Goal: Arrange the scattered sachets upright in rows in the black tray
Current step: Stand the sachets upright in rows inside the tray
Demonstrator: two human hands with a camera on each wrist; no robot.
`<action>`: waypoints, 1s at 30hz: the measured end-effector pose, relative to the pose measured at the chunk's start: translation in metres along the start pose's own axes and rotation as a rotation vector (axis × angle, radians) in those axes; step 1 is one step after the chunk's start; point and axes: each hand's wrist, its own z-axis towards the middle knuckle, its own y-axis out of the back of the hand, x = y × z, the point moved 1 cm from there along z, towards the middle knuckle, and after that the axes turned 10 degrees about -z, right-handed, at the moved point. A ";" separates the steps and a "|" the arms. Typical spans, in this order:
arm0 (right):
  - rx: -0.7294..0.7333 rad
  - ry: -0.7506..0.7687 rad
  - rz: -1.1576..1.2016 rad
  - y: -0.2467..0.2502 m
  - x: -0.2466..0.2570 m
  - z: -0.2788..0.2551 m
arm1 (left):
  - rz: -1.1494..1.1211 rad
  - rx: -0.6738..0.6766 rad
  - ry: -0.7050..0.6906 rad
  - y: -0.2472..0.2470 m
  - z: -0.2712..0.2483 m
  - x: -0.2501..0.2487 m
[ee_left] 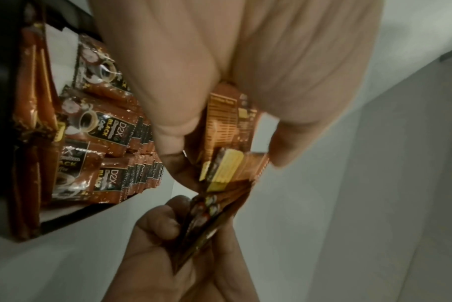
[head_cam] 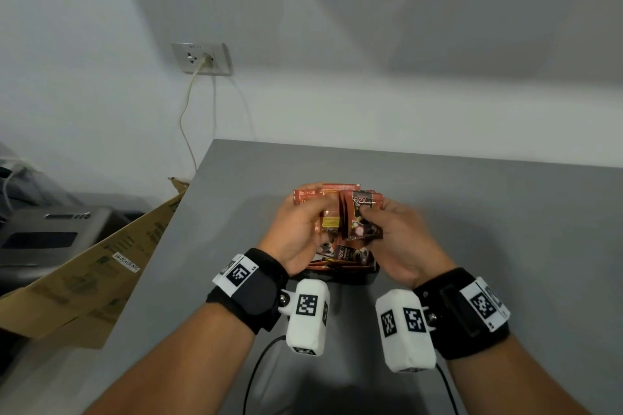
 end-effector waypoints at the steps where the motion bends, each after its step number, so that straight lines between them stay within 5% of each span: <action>1: -0.005 -0.002 0.029 0.002 0.000 0.000 | -0.046 0.022 0.027 0.000 -0.001 -0.001; 6: 0.031 -0.011 0.107 0.000 -0.001 -0.002 | -0.078 0.036 0.071 0.004 -0.001 0.001; 14: -0.070 0.049 -0.119 -0.010 -0.002 0.004 | -0.026 0.055 0.033 0.006 0.001 0.007; 20: -0.070 0.069 0.285 0.019 0.014 0.005 | 0.056 -0.128 -0.081 0.013 0.004 -0.003; 26: -0.060 -0.008 -0.162 0.002 0.005 0.009 | 0.166 -0.136 -0.142 0.001 0.006 0.003; 30: -0.165 0.012 -0.108 0.008 0.007 0.013 | -0.033 -0.086 -0.007 0.006 0.003 -0.005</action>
